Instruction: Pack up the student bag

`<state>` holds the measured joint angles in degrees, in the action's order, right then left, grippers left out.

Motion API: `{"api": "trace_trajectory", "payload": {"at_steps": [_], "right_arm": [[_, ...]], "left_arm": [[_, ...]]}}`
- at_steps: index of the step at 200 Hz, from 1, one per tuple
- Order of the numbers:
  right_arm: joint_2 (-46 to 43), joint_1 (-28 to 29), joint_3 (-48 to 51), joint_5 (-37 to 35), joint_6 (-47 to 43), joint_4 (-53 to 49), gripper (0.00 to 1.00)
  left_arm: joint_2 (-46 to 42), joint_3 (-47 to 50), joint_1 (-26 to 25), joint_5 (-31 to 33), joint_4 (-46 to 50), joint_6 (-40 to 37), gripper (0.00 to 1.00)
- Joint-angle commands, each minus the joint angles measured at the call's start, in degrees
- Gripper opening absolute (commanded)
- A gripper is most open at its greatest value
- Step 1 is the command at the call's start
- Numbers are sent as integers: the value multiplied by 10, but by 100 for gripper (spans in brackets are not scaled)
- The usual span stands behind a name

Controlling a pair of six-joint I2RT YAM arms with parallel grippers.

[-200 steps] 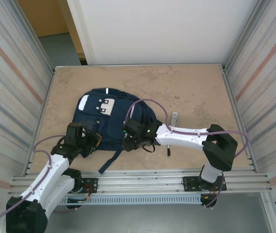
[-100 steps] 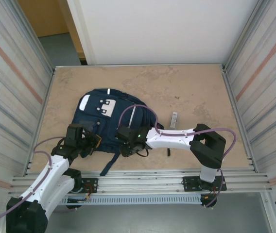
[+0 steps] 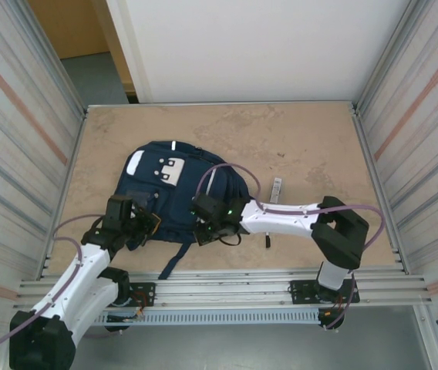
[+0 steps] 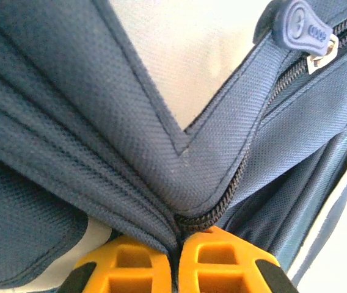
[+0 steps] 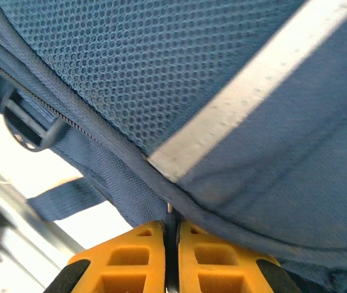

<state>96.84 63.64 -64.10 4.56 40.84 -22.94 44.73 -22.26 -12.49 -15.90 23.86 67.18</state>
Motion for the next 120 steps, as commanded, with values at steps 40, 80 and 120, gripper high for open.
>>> {"api": "trace_trajectory", "payload": {"at_steps": [40, 80, 120], "right_arm": [[-86, -103, 79, 28, -51, -4, 1], [-137, -145, 101, 19, -118, -9, 0], [-93, -121, 28, 99, -164, 17, 1]], "left_arm": [[62, -41, 123, -42, 1, -117, 0], [154, -112, 204, -95, -1, -175, 0], [321, -253, 211, -120, 18, -223, 15]]}}
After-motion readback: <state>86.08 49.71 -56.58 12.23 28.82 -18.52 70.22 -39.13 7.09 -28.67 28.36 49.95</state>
